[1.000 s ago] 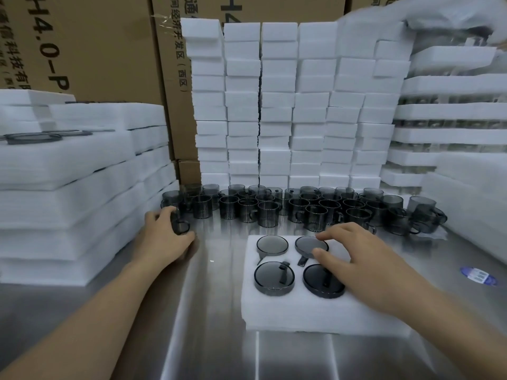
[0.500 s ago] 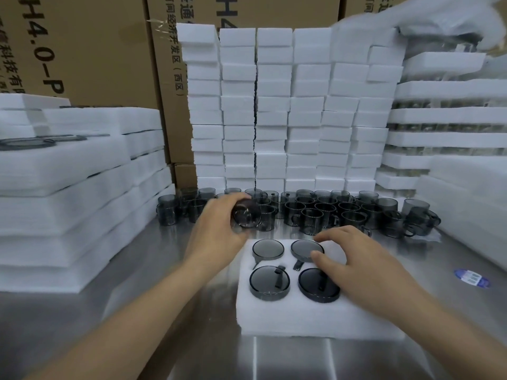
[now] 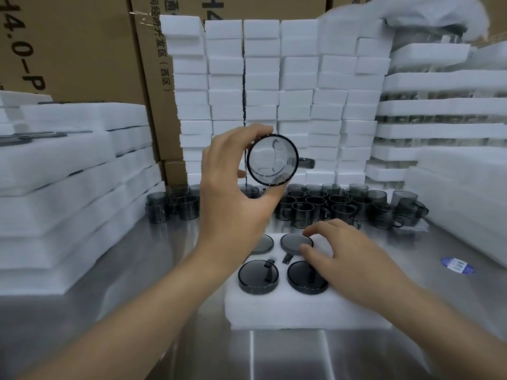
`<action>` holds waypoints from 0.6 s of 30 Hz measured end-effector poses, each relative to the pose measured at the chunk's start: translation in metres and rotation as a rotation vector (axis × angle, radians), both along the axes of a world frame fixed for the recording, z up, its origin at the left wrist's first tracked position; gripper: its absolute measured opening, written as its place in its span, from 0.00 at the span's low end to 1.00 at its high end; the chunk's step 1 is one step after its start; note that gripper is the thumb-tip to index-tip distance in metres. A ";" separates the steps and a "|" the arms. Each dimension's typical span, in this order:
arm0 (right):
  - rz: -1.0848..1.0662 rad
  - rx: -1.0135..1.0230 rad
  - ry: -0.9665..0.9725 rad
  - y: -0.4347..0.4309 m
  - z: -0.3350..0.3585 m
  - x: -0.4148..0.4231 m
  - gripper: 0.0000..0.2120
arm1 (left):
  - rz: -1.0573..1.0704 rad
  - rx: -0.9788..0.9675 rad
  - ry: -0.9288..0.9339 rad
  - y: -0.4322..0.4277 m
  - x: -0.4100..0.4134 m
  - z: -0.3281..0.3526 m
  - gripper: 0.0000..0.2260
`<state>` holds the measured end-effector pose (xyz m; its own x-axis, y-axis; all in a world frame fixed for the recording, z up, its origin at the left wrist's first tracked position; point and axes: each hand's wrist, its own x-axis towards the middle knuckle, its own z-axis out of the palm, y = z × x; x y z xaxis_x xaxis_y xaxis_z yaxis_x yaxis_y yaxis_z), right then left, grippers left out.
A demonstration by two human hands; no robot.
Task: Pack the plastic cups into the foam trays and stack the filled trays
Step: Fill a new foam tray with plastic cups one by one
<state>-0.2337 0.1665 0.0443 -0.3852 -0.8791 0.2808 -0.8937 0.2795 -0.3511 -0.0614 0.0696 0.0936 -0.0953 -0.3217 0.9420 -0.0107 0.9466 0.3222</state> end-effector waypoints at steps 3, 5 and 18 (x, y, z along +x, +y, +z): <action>0.000 0.005 -0.002 0.000 0.000 0.000 0.19 | 0.045 -0.002 0.005 0.001 0.002 0.003 0.28; 0.004 0.006 0.001 0.000 0.000 0.001 0.19 | 0.036 0.072 -0.027 0.001 0.002 0.005 0.28; -0.001 0.026 0.019 0.001 0.002 0.002 0.21 | -1.166 1.419 -0.140 -0.008 0.010 0.025 0.37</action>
